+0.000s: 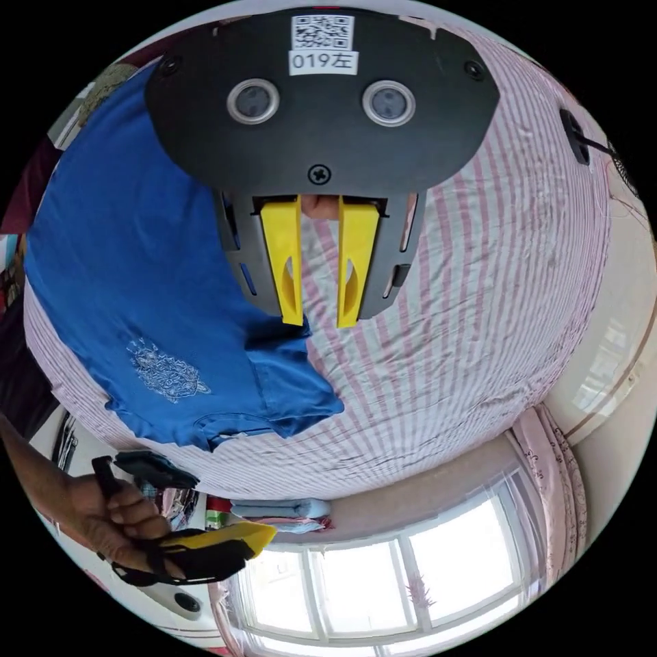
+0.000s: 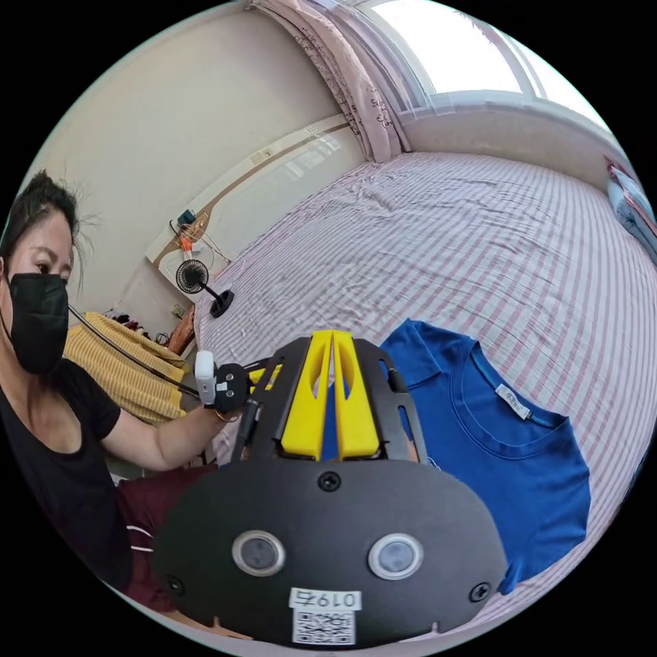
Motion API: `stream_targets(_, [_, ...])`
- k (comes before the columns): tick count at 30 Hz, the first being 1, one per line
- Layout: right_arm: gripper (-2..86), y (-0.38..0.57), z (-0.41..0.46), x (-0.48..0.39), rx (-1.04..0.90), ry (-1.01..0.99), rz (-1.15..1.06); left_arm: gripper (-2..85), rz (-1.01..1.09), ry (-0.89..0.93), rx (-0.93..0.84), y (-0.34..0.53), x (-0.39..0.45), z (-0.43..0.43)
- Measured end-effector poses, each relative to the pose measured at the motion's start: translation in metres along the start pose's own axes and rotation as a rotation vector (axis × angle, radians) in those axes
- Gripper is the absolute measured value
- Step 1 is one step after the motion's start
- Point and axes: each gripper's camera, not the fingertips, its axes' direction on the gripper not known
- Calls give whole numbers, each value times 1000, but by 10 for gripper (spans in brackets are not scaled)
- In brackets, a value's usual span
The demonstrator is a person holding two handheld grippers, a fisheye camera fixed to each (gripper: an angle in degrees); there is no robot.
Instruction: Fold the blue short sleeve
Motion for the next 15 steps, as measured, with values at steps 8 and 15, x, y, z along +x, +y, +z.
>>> stream_targets(8, [-7,-80,46,52,-93,0,46,68,192,62,-52,-57,39,53])
stream_targets(15, [-6,-141,103,104,-213,30,61,53,209,81,-70,-75,55,103])
